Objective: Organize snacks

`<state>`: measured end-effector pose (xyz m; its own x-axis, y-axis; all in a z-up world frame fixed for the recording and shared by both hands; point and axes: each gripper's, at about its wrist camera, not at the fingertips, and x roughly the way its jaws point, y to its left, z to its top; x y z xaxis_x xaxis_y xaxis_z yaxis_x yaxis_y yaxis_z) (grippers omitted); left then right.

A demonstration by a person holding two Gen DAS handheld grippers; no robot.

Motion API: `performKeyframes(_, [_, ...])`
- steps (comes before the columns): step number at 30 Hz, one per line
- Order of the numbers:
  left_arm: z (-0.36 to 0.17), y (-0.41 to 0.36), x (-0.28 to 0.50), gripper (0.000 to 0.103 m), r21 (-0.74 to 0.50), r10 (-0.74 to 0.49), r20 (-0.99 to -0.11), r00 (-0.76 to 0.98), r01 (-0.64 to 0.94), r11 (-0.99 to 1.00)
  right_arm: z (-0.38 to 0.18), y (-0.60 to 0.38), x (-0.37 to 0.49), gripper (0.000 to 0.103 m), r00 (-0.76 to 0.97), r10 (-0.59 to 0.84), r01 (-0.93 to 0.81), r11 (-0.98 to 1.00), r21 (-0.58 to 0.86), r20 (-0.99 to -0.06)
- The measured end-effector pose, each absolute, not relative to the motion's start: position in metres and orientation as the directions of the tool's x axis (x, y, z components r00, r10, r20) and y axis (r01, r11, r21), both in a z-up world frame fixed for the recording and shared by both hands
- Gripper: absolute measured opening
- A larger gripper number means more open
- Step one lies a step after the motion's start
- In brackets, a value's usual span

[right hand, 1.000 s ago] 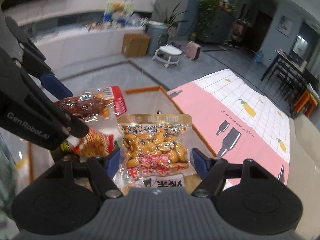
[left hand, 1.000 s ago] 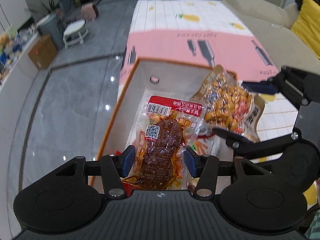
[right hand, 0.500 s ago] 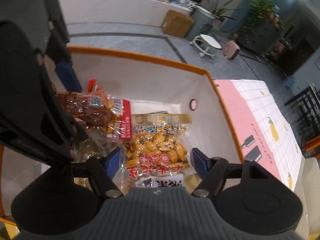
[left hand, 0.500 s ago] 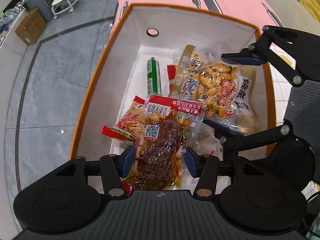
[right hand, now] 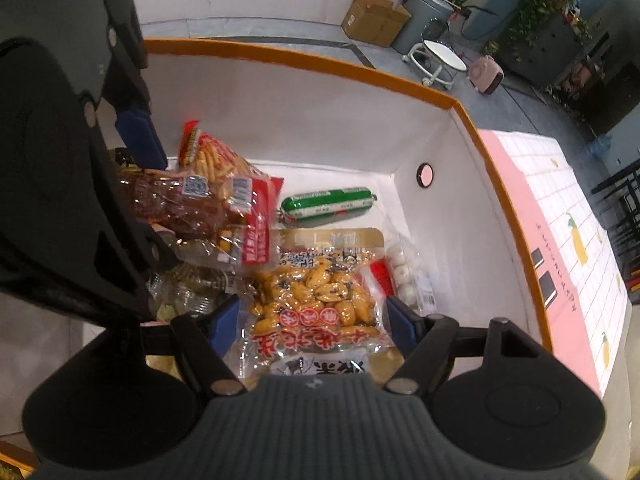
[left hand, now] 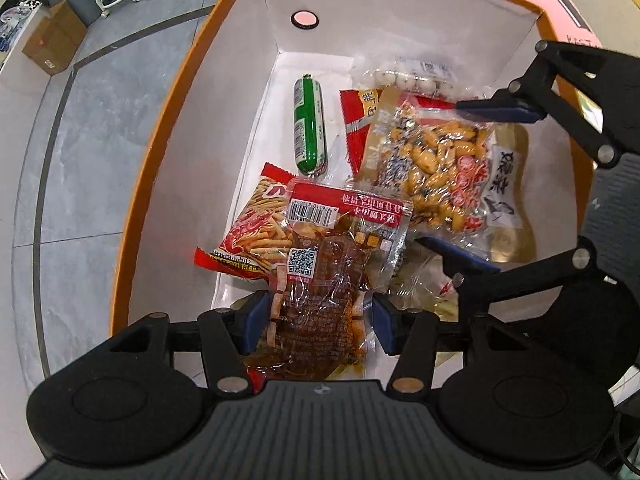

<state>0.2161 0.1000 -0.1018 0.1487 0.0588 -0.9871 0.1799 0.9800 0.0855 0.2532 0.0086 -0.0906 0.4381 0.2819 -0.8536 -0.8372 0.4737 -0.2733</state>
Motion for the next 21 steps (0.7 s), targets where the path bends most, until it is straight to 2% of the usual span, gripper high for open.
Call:
performKeyframes(11, [-0.094, 0.098, 0.214, 0.073, 0.112, 0.082, -0.98, 0.181, 0.162, 0.98, -0.085, 0.007, 0.264, 0.076, 0.447, 0.279, -0.821, 0.506, -0.266, -0.85])
performKeyframes(12, [-0.089, 0.098, 0.212, 0.073, 0.108, 0.078, -0.979, 0.187, 0.157, 0.982, -0.082, 0.006, 0.263, 0.077, 0.454, 0.284, -0.818, 0.509, -0.269, -0.844])
performKeyframes(15, [-0.073, 0.099, 0.206, 0.077, 0.096, 0.061, -0.974, 0.22, 0.155, 0.983, -0.073, 0.002, 0.262, 0.089, 0.48, 0.285, -0.801, 0.529, -0.281, -0.83])
performKeyframes(17, [-0.062, 0.099, 0.204, 0.08, 0.098, 0.057, -0.968, 0.243, 0.16, 0.982, -0.065, -0.001, 0.262, 0.089, 0.497, 0.29, -0.786, 0.549, -0.284, -0.818])
performKeyframes(21, [-0.041, 0.1, 0.196, 0.08, 0.108, 0.06, -0.954, 0.295, 0.151, 0.983, -0.044, -0.01, 0.258, 0.089, 0.538, 0.3, -0.749, 0.599, -0.283, -0.787])
